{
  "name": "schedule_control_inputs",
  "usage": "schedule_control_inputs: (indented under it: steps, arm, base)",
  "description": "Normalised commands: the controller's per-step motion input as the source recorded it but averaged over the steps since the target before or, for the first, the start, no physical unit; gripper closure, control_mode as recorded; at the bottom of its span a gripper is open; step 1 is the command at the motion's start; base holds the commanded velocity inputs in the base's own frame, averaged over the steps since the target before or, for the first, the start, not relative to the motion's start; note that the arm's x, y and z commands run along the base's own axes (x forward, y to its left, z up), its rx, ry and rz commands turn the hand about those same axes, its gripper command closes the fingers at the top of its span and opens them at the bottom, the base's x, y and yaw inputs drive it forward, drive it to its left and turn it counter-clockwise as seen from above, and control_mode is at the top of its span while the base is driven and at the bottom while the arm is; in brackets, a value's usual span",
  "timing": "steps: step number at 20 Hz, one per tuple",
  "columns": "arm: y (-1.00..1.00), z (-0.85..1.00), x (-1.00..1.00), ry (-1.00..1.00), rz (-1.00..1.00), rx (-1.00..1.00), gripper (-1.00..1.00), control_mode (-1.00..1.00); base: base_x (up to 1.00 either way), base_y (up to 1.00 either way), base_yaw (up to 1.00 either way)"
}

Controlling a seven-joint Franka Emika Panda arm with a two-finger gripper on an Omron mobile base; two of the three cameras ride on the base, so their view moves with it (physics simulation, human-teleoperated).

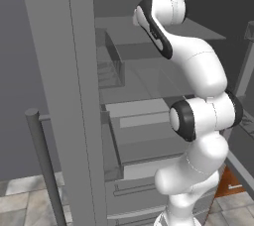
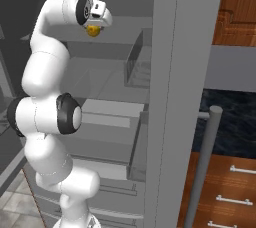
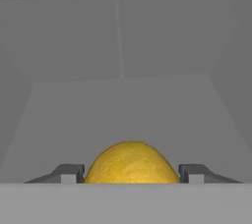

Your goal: Retrieve a lemon from the fridge and place it on the cutting board with the fish.

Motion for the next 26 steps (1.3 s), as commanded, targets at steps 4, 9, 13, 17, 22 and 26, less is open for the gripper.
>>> schedule_control_inputs:
  steps: [4,9,13,17,22,26]
  arm:
    - [0.00,-0.03,0.00,0.00,0.00,0.00,1.00,-1.00]
    - [0.00,0.00,-0.13,-0.26,0.00,0.00,1.00,-1.00]
    - [0.00,0.00,-0.21,-0.52,0.00,0.00,1.00,-1.00]
    - [0.00,0.02,-0.40,-0.22,0.00,0.01,1.00,-1.00]
    - [0.00,0.31,-0.98,0.01,-0.02,0.03,1.00,-1.00]
    - [0.00,0.06,-1.00,0.00,-0.03,0.02,1.00,-1.00]
  base:
    - [0.00,0.00,0.00]
    - [0.00,0.00,0.00]
    - [0.00,0.00,0.00]
    - [0.00,0.00,0.00]
    - [0.00,0.00,0.00]
    - [0.00,0.00,0.00]
